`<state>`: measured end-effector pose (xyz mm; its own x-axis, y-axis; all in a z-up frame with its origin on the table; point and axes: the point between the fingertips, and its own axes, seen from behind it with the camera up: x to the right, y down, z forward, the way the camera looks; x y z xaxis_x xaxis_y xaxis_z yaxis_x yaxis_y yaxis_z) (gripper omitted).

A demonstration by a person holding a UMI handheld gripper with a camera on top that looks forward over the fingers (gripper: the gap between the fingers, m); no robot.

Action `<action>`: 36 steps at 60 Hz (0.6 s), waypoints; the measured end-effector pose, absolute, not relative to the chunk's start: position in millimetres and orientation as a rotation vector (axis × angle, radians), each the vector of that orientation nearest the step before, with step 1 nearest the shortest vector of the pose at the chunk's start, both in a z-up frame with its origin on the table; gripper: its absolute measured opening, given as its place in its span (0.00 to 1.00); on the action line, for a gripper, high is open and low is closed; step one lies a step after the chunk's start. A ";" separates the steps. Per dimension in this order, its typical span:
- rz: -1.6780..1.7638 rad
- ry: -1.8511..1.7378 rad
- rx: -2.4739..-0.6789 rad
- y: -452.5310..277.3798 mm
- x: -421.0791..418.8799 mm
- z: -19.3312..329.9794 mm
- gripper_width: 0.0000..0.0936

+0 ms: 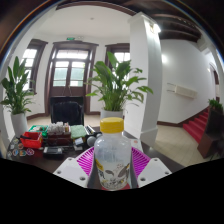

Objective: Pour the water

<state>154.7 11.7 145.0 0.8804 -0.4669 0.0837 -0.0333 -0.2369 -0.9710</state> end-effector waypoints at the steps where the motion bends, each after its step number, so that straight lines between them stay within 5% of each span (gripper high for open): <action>1: -0.416 0.385 -1.780 9.8 157.3 140.2 0.53; 14: -0.383 0.405 -1.833 12.0 172.3 79.5 0.55; 24: -0.348 0.435 -1.760 7.4 173.6 82.5 0.55; 33: -0.346 0.466 -1.755 2.4 177.6 79.9 0.64; 36: -0.370 0.457 -1.791 0.4 181.0 72.1 0.75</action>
<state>181.0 0.4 72.1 0.8727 -0.4881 0.0138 -0.1144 -0.2319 -0.9660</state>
